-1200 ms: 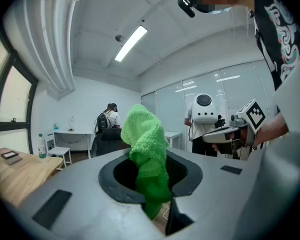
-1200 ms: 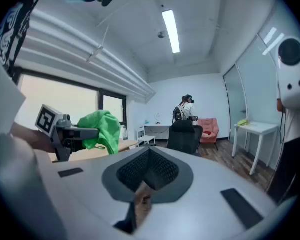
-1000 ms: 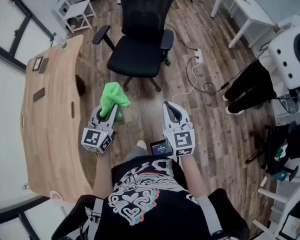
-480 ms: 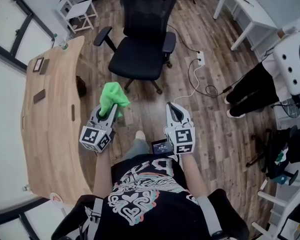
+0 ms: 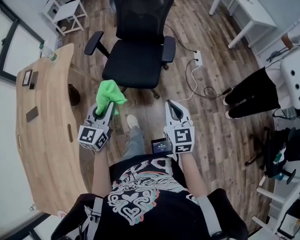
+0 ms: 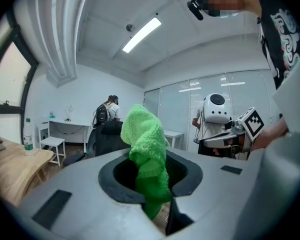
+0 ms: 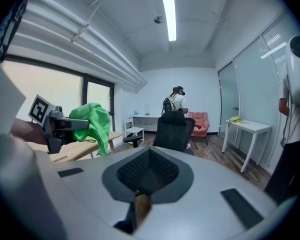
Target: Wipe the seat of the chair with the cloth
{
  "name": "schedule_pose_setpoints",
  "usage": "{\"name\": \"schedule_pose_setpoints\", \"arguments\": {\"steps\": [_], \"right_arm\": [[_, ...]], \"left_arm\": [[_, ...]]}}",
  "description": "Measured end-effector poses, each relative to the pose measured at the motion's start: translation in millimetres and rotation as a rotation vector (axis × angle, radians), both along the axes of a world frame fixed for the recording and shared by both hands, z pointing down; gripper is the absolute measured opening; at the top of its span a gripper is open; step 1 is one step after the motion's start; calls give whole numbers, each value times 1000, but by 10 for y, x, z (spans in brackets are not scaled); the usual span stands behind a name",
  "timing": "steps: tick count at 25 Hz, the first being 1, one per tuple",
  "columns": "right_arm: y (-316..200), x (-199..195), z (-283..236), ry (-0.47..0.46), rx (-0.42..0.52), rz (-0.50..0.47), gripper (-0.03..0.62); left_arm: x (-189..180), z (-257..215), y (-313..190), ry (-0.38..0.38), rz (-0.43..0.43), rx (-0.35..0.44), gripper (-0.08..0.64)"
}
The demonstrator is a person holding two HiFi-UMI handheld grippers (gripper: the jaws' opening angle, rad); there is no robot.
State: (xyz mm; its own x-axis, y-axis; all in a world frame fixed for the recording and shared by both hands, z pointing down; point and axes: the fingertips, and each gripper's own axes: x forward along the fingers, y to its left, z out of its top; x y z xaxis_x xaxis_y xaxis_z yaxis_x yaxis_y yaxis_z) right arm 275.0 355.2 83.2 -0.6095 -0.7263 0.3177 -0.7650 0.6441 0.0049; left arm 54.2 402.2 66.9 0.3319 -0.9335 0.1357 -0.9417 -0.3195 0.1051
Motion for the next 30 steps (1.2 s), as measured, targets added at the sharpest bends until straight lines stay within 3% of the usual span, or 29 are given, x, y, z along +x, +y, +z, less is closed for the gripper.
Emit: {"name": "schedule_pose_setpoints", "arguments": {"steps": [5,13,20,30], "right_arm": [[-743,-652,10,27,-14,-5,0],[-1822,-1676,-115,27,27,-16,0],[-2376,-1940,-39,-2,28,-22,0],[-3299,-1884,401,-36,-10,-62,0]], "left_arm": [[-507,18,-809,-3,51,4,87],[-1470,77,-1969,-14,64,-7,87],[-1851,300,-2655,-48,62,-47,87],[-1848,775,-3442,-92,16,-138,88]]}}
